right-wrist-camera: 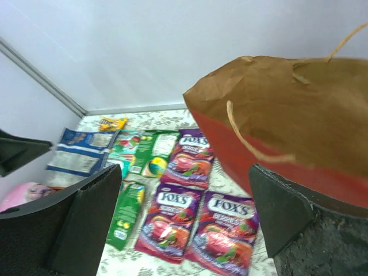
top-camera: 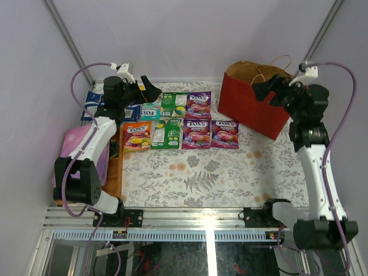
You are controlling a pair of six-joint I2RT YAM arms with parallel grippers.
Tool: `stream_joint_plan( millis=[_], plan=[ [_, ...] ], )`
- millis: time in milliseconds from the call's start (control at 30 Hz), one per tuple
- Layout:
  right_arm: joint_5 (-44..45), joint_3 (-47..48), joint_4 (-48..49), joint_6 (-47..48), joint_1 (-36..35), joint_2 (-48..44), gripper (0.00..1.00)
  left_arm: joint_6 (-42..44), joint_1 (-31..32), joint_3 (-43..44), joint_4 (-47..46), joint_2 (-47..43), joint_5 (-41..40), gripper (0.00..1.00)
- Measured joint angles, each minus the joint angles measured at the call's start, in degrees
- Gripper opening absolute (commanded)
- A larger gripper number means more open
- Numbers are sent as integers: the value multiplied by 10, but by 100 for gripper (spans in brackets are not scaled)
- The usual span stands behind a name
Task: Take the snacks out of the paper bag
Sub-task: Adjust the paper bag at the center of the board.
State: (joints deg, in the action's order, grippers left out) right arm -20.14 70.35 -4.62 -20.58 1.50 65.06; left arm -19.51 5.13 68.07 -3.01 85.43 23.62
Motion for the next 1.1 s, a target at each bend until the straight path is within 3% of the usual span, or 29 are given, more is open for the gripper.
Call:
stream_joint_plan(
  millis=[133,333,600,1100],
  plan=[
    [21,-103,46,-91,0,-103,99,0,-1,0,0,-3,3,100],
    [77,-203,88,-230,0,-187,99,0,-4,0,0,-15,9,100],
    [176,-277,56,-283,0,-290,99,-1,-4,0,0,-16,21,100],
    [226,-285,-52,-257,0,-216,99,-3,-4,0,0,-14,42,100]
  ],
)
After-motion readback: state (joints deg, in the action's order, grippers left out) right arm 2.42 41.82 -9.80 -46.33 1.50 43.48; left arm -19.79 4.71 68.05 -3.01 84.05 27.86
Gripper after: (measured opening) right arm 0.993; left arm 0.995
